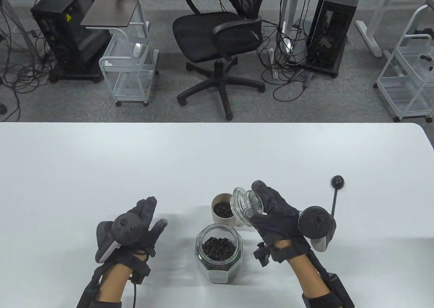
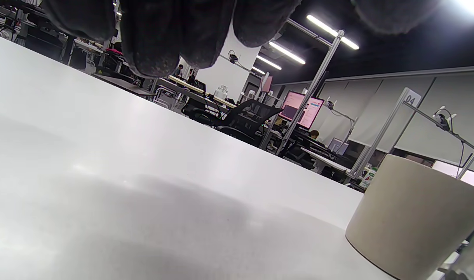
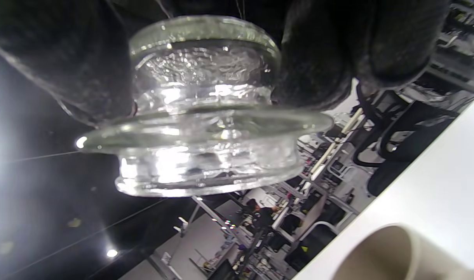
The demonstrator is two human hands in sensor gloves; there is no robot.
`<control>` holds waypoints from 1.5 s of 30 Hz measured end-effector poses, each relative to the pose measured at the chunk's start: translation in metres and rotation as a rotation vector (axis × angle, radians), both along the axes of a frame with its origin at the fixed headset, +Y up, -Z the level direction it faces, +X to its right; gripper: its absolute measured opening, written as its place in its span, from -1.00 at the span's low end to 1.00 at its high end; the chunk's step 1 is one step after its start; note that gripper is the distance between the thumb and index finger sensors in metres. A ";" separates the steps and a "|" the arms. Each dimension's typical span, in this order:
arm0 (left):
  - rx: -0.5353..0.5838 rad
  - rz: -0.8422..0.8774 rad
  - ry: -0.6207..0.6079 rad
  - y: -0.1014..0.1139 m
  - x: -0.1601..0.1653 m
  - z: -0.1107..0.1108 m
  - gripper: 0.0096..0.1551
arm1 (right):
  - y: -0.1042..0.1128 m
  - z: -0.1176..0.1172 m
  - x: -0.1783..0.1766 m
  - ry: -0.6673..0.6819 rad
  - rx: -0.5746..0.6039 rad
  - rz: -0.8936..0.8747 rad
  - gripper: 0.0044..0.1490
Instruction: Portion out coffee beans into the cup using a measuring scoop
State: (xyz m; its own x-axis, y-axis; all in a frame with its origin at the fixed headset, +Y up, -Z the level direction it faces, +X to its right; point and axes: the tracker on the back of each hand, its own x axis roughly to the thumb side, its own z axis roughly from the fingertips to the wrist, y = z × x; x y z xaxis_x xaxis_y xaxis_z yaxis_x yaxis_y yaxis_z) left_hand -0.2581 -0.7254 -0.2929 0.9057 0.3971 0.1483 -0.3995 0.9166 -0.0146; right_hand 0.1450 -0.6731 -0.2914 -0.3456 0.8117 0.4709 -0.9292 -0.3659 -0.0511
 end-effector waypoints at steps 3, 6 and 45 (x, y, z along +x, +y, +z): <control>-0.003 -0.006 -0.002 0.000 0.001 0.000 0.03 | 0.004 0.009 -0.007 0.049 0.010 -0.033 0.02; -0.002 -0.004 -0.004 -0.001 0.002 0.000 0.03 | 0.005 0.016 -0.015 0.087 0.017 -0.028 0.02; -0.006 0.010 0.000 -0.001 -0.001 0.000 0.02 | 0.015 0.059 -0.077 0.205 0.393 0.620 -0.03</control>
State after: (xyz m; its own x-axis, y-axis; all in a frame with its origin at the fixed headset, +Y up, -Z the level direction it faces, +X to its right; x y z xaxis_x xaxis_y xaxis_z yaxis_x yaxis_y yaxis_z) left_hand -0.2589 -0.7260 -0.2926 0.9016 0.4073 0.1456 -0.4088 0.9124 -0.0203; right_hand 0.0682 -0.6584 -0.2328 -0.5580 0.2571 0.7890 -0.5648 -0.8142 -0.1341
